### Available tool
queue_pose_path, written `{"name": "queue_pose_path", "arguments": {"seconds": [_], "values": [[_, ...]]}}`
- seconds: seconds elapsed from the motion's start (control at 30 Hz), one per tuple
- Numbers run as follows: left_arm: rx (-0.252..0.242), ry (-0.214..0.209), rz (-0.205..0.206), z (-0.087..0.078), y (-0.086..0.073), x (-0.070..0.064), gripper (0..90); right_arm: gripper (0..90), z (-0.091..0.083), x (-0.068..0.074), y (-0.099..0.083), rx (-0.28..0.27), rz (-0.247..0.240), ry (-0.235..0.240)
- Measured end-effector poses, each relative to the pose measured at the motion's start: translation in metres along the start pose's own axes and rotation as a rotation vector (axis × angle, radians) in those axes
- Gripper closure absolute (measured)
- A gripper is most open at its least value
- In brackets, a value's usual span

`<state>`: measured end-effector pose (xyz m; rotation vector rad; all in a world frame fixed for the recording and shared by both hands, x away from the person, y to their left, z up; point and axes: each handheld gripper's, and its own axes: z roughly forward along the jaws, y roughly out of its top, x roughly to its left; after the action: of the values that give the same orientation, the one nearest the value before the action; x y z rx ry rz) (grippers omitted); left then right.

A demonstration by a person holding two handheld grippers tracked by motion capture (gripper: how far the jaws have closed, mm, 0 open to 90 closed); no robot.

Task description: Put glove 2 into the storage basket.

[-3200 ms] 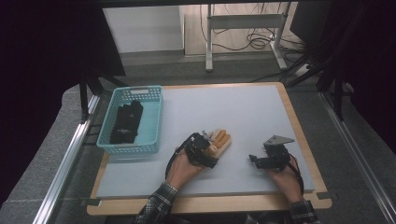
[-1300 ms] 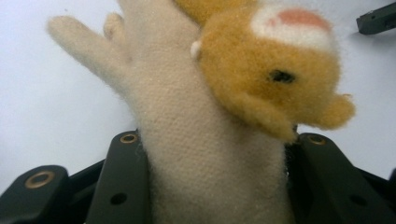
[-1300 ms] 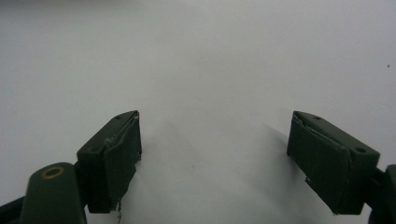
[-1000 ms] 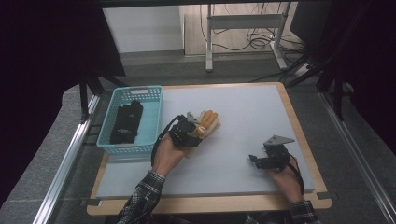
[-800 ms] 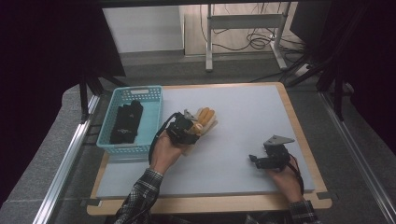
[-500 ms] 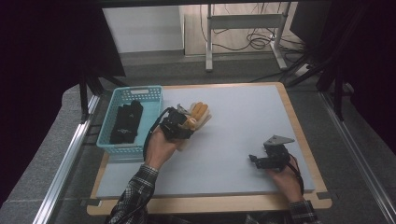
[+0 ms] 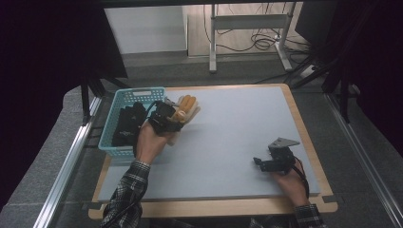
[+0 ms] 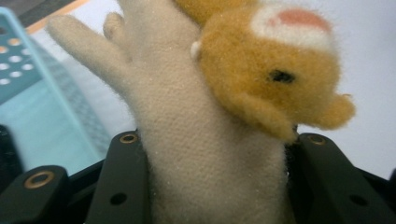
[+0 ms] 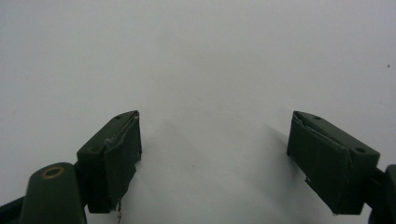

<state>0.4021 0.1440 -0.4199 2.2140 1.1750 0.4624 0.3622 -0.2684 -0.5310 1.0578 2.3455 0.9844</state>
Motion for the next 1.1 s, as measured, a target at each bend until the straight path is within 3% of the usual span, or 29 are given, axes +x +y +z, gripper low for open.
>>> {"name": "queue_pose_path", "arguments": {"seconds": [0.67, 1.1], "values": [[-0.019, 0.118, -0.134, -0.026, -0.016, 0.064, 55.5, 17.5, 0.000, 0.000, 0.000, 0.000, 0.000, 0.000], [0.007, 0.172, -0.238, -0.021, -0.032, 0.101, 55.4, 17.5, 0.000, 0.000, 0.000, 0.000, 0.001, 0.000]]}}
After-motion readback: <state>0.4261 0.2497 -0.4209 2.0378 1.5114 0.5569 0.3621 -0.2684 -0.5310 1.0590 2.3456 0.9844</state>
